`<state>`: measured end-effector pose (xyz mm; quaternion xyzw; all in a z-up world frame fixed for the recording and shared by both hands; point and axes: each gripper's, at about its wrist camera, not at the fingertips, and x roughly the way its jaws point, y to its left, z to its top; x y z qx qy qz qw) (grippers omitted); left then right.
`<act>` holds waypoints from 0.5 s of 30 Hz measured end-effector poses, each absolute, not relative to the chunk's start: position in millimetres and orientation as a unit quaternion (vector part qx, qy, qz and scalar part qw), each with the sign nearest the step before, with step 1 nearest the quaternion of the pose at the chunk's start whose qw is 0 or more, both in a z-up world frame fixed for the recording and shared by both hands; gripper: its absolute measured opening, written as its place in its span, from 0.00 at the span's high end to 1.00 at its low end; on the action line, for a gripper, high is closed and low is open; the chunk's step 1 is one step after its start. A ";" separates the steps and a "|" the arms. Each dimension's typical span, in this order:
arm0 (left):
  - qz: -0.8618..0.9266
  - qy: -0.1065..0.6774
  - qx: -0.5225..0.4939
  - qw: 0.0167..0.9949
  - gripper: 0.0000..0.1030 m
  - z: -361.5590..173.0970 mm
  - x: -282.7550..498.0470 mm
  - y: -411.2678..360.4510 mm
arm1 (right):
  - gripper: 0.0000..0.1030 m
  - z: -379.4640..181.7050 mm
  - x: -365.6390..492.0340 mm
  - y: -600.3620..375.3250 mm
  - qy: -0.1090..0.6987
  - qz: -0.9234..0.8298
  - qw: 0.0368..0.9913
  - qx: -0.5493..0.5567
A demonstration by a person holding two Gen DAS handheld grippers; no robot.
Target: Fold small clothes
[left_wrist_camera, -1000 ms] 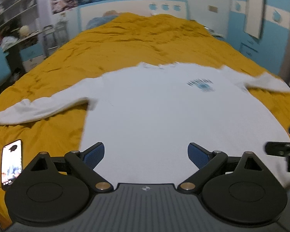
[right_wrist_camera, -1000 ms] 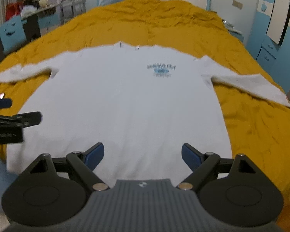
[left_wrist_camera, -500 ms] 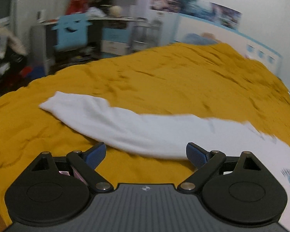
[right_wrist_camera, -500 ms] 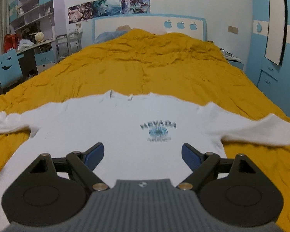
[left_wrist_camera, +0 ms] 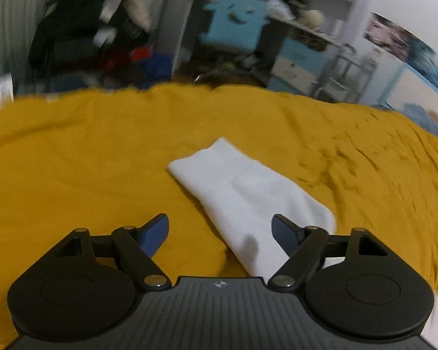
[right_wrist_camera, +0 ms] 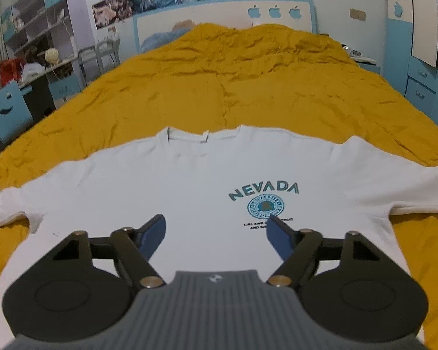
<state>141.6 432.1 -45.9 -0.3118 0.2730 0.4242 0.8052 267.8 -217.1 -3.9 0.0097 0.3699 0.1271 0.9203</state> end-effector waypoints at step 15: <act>0.388 0.210 -0.216 0.871 0.91 5.0 170.0 397.0 | 0.31 -13.2 266.7 -207.8 0.387 0.156 0.909 -0.001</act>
